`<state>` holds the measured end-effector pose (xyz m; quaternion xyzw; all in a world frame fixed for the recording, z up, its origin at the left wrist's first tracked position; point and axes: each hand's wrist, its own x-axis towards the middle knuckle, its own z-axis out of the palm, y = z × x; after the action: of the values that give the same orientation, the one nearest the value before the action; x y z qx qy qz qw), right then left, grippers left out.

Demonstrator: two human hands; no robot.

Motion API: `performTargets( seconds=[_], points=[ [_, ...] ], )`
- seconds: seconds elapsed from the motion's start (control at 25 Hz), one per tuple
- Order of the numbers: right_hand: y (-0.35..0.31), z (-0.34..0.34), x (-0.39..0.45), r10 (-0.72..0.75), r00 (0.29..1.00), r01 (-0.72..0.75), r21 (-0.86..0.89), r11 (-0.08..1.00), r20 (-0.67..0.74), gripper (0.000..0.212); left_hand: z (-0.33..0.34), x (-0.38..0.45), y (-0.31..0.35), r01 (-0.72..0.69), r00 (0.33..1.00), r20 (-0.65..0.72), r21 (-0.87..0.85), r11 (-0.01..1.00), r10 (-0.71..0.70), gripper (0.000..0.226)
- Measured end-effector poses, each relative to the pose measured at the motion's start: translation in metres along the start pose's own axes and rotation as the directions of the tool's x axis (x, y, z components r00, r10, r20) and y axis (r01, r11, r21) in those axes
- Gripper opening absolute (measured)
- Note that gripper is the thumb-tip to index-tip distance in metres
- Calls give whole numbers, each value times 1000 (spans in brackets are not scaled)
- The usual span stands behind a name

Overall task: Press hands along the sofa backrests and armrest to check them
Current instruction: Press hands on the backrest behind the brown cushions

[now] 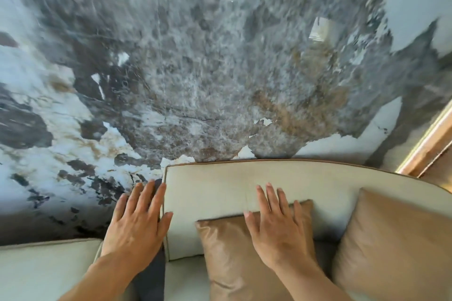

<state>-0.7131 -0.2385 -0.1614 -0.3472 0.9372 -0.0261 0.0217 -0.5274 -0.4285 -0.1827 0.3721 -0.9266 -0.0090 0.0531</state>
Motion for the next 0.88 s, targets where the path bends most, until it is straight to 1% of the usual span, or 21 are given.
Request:
performTargets(
  seconds=[0.08,0.12,0.24,0.32,0.44,0.56,0.76,0.88],
  points=[
    [-11,-33,-22,11,1000,-11,16,1000,2,65,-35,-11,-12,-12,1000,28,-14,1000,13,90],
    [-16,-50,-34,20,1000,-20,29,999,5,66,-53,-18,-17,-23,999,21,-32,999,24,92],
    [-26,-97,-70,32,998,-31,11,999,-46,66,-94,-44,-27,-30,997,-68,-33,999,28,96],
    [-30,-123,-92,15,996,-17,-11,1000,-89,66,-117,-67,-35,-9,997,-83,-53,999,4,96],
    [-37,-150,-124,1,991,-1,-4,1000,-130,66,-145,-103,-48,57,991,-110,-108,992,-69,85],
    [-40,-169,-171,-23,985,22,-7,1000,-169,67,-166,-158,-57,92,989,-109,-58,994,-97,68],
    [-44,-189,-258,-50,967,55,13,998,-250,73,-211,-248,-71,107,978,-181,-13,994,-108,66],
    [-43,-198,-306,-64,962,67,3,998,-265,76,-231,-298,-87,113,974,-202,29,993,-105,65]
  ],
)
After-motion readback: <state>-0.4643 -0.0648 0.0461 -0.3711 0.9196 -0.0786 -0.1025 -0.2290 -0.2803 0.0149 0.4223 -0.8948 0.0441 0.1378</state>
